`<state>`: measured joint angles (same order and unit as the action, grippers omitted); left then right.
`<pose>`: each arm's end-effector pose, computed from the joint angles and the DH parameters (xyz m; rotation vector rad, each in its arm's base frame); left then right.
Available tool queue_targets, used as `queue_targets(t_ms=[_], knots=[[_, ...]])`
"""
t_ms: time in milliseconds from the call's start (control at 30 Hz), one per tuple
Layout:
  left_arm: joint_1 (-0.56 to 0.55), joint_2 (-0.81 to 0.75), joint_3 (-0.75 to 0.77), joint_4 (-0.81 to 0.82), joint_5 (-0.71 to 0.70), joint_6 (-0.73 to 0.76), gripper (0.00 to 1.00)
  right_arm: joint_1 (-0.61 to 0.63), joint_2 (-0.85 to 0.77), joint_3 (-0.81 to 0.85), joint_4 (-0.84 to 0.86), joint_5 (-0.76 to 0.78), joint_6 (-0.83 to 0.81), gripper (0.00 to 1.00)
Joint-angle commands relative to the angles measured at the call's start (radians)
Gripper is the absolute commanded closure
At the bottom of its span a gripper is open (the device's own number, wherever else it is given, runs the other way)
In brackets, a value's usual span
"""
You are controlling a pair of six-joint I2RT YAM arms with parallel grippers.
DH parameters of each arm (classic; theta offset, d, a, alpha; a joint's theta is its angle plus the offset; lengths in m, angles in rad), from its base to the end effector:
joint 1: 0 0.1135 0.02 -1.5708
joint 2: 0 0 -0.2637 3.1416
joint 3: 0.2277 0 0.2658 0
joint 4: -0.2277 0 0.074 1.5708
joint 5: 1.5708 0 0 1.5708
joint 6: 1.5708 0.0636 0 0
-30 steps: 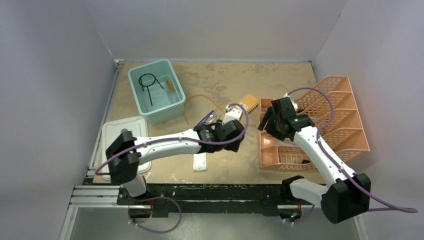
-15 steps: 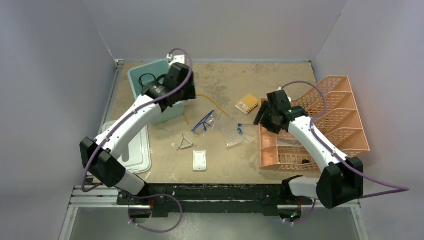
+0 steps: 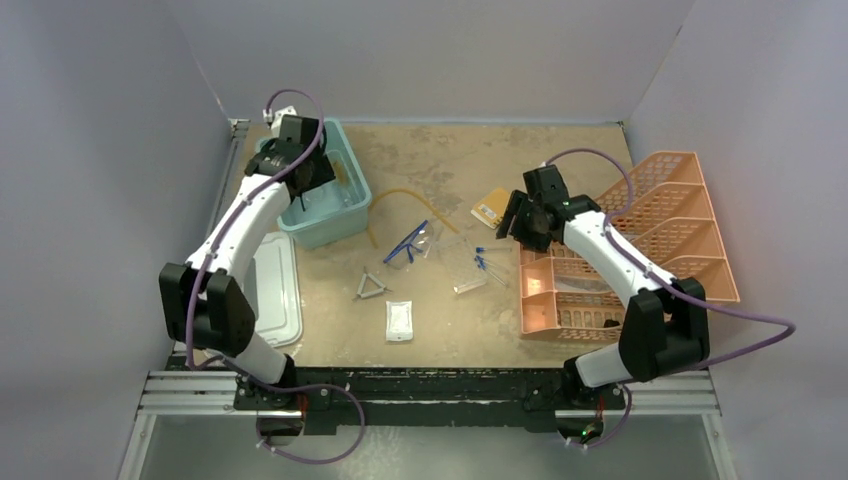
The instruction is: Organize the chemistry lab equipment
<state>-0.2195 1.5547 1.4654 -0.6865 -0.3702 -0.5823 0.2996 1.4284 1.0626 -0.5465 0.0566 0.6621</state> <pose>0.3702 -0.0590 0.3205 -0.5864 2.2056 0.0194 0.3163 0.0940 0.2292 0.4768 2.4667 0.3340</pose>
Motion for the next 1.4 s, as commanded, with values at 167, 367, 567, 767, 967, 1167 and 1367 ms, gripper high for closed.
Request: queue_targets(t_ms=[167,367,567,767,967,1167,1367], knots=[[0.068,0.087,-0.153,0.195,0.029,-0.031,0.66,-0.008,0.042,0.101,0.034,0.008,-0.056,0.33],[0.105,0.151,-0.198,0.27,0.059,-0.055,0.66,-0.01,0.065,0.126,0.036,0.005,-0.062,0.33],[0.112,0.19,-0.23,0.329,0.077,-0.076,0.61,-0.013,0.066,0.129,0.035,0.008,-0.064,0.33],[0.112,0.201,-0.224,0.312,0.054,-0.084,0.48,-0.013,0.056,0.13,0.04,-0.008,-0.09,0.33],[0.111,0.164,-0.137,0.202,0.008,-0.075,0.34,-0.012,0.039,0.127,0.064,-0.039,-0.111,0.3],[0.112,0.05,-0.041,0.098,0.002,-0.057,0.27,-0.011,0.041,0.141,0.115,-0.048,-0.19,0.25],[0.112,-0.065,0.011,0.053,0.056,-0.013,0.28,0.003,0.046,0.146,0.181,-0.131,-0.237,0.25]])
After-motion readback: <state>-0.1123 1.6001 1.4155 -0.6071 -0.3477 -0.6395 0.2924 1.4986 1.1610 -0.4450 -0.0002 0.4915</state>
